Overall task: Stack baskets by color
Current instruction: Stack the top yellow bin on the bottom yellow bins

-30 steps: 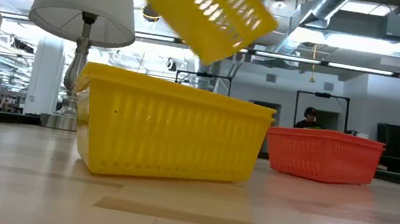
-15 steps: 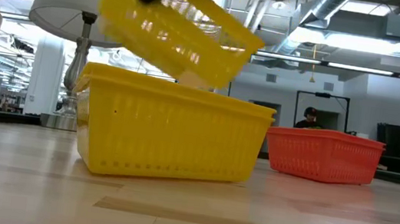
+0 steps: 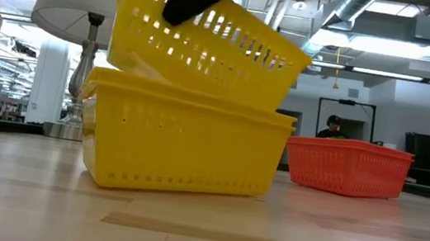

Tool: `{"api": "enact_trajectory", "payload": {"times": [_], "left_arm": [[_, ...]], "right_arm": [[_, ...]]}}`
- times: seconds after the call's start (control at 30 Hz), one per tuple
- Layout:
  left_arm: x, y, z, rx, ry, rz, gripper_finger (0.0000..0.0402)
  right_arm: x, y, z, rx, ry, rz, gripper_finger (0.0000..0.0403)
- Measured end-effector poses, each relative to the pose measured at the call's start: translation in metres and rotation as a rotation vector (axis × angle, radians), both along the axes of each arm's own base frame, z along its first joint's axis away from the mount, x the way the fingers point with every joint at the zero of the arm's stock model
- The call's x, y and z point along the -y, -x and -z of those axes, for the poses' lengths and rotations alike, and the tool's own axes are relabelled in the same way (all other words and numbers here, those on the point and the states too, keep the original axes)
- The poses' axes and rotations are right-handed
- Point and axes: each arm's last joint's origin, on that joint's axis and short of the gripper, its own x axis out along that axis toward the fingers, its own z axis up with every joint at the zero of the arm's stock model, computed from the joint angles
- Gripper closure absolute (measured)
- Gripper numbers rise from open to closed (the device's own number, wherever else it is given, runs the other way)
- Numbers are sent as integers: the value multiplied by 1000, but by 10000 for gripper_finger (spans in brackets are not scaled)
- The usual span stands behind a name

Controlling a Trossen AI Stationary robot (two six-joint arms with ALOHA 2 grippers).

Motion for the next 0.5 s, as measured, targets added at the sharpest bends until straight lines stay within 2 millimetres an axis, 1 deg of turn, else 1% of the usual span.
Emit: {"api": "enact_trajectory", "payload": {"times": [0.03, 0.17, 0.27, 0.4, 0.5], "left_arm": [[0, 0, 0, 1, 4, 0, 149], [0, 0, 0, 3, 13, 0, 149], [0, 0, 0, 4, 14, 0, 149], [0, 0, 0, 4, 14, -1, 149], [0, 0, 0, 4, 14, 0, 149]], "right_arm": [[-1, 0, 1, -10, -10, -11, 387], [-3, 0, 15, -69, -6, -75, 392], [-5, -2, 16, -60, 3, -103, 387], [-3, 1, 17, -87, 26, -105, 372], [-1, -1, 17, -77, 22, -97, 366]]}}
